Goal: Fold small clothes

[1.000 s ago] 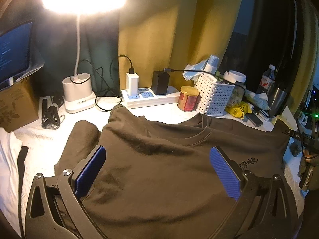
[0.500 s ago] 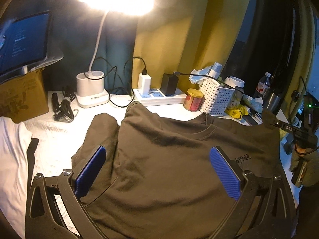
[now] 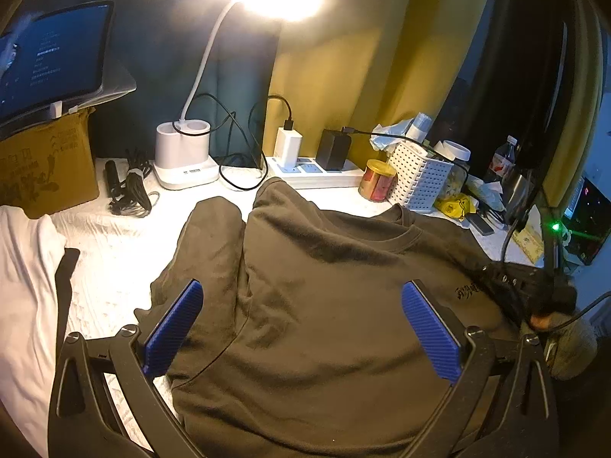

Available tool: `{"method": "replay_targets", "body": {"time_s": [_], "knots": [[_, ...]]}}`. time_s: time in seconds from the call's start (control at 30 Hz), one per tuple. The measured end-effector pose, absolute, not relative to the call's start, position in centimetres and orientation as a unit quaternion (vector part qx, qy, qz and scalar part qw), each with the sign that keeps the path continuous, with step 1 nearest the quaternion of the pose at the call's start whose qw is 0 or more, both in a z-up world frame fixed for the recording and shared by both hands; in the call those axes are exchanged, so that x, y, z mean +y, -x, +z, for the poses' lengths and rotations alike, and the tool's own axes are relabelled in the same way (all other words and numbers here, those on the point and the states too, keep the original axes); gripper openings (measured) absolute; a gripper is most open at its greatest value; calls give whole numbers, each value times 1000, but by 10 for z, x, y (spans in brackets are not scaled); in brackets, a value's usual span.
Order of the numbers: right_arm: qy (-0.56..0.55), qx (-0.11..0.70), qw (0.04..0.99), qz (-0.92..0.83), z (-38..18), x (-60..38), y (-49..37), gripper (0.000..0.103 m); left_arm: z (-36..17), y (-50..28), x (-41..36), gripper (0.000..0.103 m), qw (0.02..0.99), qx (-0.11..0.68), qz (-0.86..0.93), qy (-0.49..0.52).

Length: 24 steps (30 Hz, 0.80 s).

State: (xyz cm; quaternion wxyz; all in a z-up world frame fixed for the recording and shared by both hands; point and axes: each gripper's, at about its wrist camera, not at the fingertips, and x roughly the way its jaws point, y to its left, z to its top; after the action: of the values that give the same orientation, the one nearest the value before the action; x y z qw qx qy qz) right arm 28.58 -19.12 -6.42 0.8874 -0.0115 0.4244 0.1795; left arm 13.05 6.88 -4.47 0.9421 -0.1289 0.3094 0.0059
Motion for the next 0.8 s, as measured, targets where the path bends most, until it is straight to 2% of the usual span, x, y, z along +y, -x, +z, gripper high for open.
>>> {"method": "replay_targets", "body": {"time_s": [0.07, 0.1, 0.2, 0.4, 0.6, 0.8], "knots": [[10, 427, 883, 196, -69, -189, -283, 9, -45, -130, 66, 102, 942, 311, 5, 128], [10, 430, 880, 203, -71, -189, -281, 14, -45, -131, 64, 102, 942, 312, 4, 127], [5, 431, 876, 216, -67, -197, -275, 46, -43, -131, 56, 102, 942, 313, 1, 123], [3, 404, 895, 189, -51, -240, -257, 47, -40, -135, 34, 102, 941, 320, -7, 111], [-20, 422, 892, 161, -69, -287, -249, 47, -37, -139, 11, 102, 941, 324, -16, 98], [-29, 430, 879, 202, -74, -288, -235, 47, -36, -140, -4, 102, 940, 331, -19, 87]]}}
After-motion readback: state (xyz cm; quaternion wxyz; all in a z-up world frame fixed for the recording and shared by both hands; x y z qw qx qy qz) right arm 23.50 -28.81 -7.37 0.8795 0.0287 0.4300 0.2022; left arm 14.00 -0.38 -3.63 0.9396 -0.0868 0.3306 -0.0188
